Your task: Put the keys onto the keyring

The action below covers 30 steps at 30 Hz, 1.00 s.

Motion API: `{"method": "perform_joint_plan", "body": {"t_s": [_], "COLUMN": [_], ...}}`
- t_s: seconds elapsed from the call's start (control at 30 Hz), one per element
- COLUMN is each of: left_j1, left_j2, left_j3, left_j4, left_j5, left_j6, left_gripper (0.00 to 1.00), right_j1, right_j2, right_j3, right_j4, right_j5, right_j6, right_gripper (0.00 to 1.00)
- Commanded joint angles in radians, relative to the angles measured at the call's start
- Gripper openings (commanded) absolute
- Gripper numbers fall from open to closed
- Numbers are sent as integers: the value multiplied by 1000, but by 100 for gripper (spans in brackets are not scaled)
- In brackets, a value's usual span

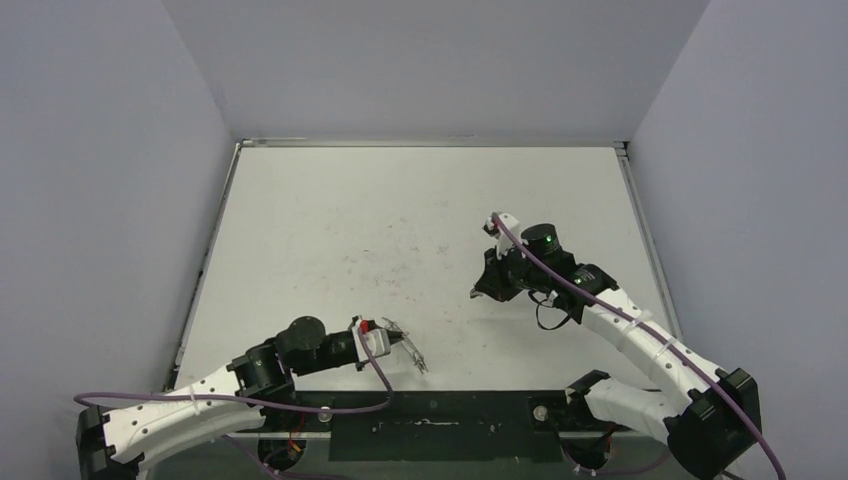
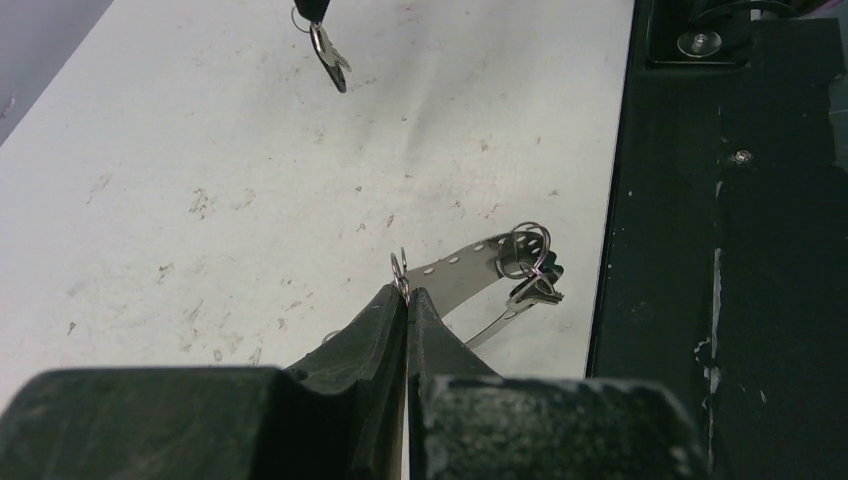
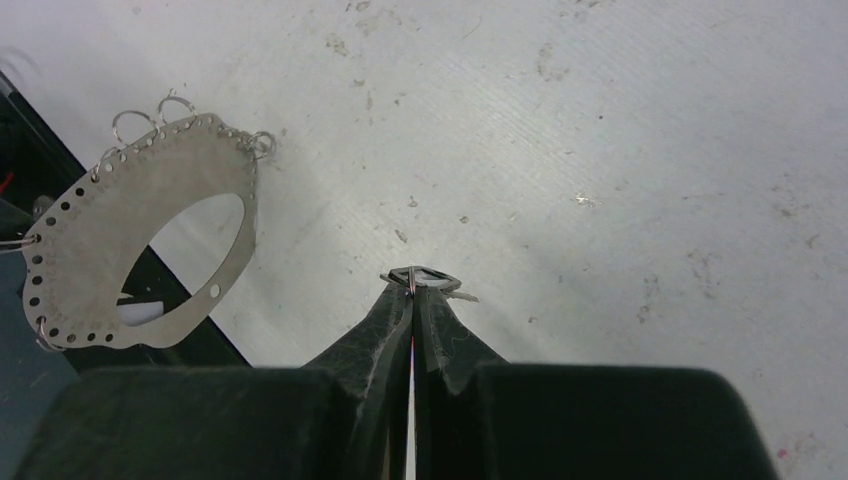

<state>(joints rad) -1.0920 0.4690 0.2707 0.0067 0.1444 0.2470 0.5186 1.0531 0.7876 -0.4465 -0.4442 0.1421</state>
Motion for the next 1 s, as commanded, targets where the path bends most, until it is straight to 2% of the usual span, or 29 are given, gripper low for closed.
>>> {"method": "perform_joint_plan", "body": {"t_s": [0.0,0.13,0.27,0.43,0.6,0.77,0.97], "left_j1": [0,-2,-2,-2,-2,-3,-3], "left_j2": [-10,-38,-60,-10,152,327,451], "left_j3": [140,211,273,365,434,417,353], "left_j4": [-222,-330,-404,-545,-642,-529,-266], "left_j5": [-29,-175,-235,-236,-221,-185,-98], "left_j6": [51,34,41,66,87,134,174], "left_gripper": [0,0,0,0,0,0,0], "right_j1": [62,104,131,153,166,182,192], "right_j2": [29,63,100,126,124,116,90], "right_j3": [52,74,99,110,88,68,44], "right_j4": [27,38,38,35,45,41,51], "right_j5": [-9,19,19,15,11,3,-14], "right_j6": [-41,-48,-62,-73,-71,-71,-60], "right_gripper": [0,0,0,0,0,0,0]}}
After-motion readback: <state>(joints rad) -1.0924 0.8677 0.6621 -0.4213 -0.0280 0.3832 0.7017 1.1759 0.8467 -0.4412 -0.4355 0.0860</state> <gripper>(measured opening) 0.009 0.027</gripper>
